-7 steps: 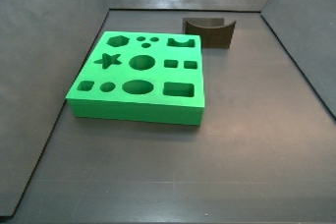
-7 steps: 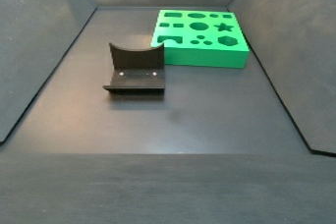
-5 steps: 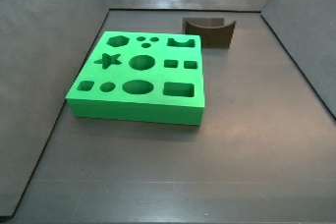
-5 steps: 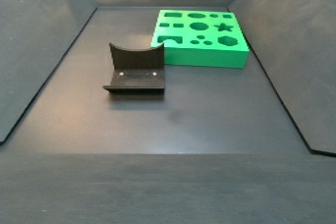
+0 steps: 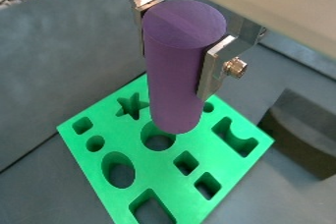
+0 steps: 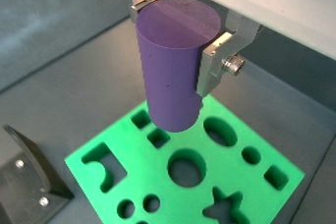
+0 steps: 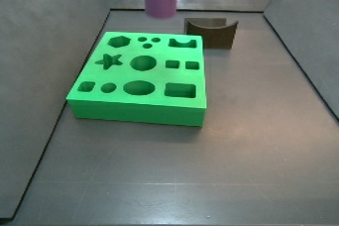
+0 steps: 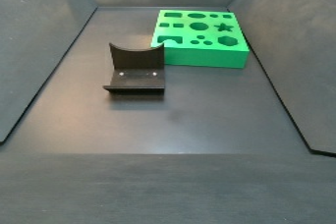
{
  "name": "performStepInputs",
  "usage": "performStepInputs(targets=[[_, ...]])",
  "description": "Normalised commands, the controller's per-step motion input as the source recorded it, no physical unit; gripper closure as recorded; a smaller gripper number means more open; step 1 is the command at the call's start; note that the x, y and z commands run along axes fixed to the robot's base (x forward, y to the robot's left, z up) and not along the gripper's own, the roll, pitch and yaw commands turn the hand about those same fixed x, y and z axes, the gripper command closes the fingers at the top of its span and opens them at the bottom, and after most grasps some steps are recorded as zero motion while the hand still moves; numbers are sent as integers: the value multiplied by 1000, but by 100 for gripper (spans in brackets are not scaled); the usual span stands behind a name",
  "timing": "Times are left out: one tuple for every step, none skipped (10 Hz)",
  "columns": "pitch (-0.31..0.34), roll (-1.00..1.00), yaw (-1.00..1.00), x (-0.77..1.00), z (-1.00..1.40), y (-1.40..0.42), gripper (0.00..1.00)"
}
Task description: Insert the round object.
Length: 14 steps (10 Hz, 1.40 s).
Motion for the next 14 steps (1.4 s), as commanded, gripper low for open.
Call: performStepInputs(targets=[[-59, 73, 23, -111, -1000, -9, 100], [-46, 49, 6, -57, -1000, 0, 100], [0, 29, 0, -20, -1000, 131, 100], [-1, 54, 0, -180, -800, 286, 100], [-36, 53, 0, -269, -720, 191, 100], [-47, 20, 0, -311, -720, 57, 100], [-64, 0, 0, -420, -646, 60, 100], [-73, -114, 0, -403, -471, 149, 100], [-21, -41, 0, -174, -491, 163, 100], [0, -134, 0, 83, -534, 0, 100], [26, -137, 0, 371, -471, -11, 100], [53, -91, 0, 451, -483, 0, 100], [19, -126, 0, 260, -486, -40, 100], [11, -157, 0, 254, -483, -83, 100]])
